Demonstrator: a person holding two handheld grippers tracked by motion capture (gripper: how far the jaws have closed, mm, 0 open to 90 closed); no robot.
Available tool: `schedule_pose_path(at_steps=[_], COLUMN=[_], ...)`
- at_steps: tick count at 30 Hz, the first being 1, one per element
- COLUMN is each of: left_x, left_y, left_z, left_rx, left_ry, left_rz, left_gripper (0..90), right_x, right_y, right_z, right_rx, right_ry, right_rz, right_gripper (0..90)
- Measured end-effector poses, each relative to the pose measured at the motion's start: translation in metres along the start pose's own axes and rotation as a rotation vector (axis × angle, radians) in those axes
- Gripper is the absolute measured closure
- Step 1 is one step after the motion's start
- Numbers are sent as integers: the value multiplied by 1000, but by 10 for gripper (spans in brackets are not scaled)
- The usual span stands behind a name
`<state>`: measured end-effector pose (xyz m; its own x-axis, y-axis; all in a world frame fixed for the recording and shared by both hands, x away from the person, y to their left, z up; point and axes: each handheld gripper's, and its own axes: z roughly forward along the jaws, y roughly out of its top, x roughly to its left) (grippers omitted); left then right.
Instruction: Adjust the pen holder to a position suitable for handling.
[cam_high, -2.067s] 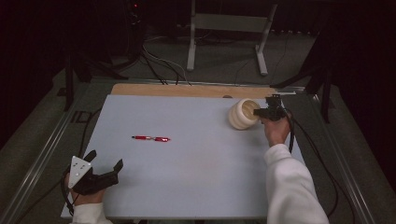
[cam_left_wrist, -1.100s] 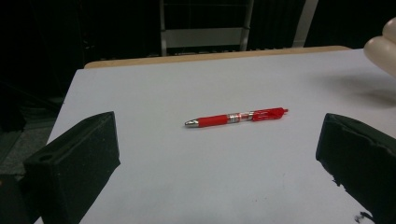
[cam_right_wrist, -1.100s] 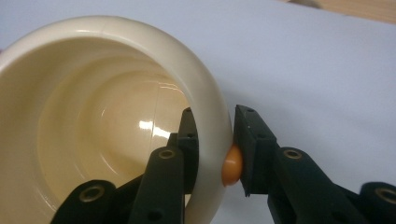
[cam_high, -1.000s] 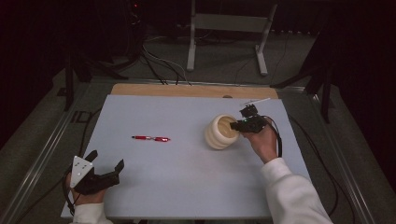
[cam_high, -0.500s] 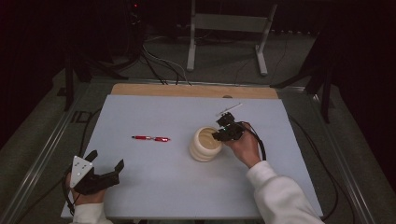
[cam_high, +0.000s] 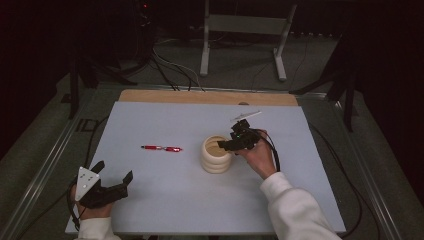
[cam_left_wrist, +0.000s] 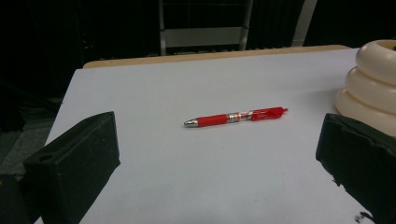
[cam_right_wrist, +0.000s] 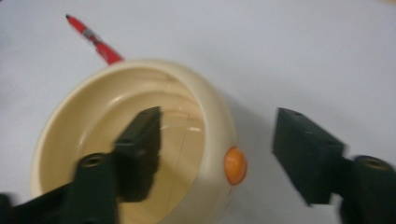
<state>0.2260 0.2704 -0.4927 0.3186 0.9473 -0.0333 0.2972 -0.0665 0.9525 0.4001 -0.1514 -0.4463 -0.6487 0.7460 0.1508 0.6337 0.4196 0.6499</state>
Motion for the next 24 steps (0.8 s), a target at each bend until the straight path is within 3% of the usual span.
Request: schedule_pose_path(at_steps=[5, 7, 9, 11, 15, 24], left_x=[0, 0, 0, 0, 0, -1], left_y=[0, 0, 0, 0, 0, 0], left_z=[0, 0, 0, 0, 0, 2], left_rx=[1, 1, 1, -1, 0, 2], left_ry=[0, 0, 0, 2, 3, 4], left_rz=[2, 2, 2, 1, 1, -2], left_gripper=[1, 1, 1, 1, 1, 1], right_x=[5, 6, 7, 6, 4, -10], right_y=[0, 0, 0, -3, -10, -29], right_z=[-12, -16, -18, -26, -35, -59], right_rx=[-94, -111, -121, -175, -199, -264], right_ry=[-62, -86, -94, -102, -106, -110], right_rz=[-40, -51, -57, -62, -65, -9], right_gripper=[117, 2, 0, 0, 0, 0])
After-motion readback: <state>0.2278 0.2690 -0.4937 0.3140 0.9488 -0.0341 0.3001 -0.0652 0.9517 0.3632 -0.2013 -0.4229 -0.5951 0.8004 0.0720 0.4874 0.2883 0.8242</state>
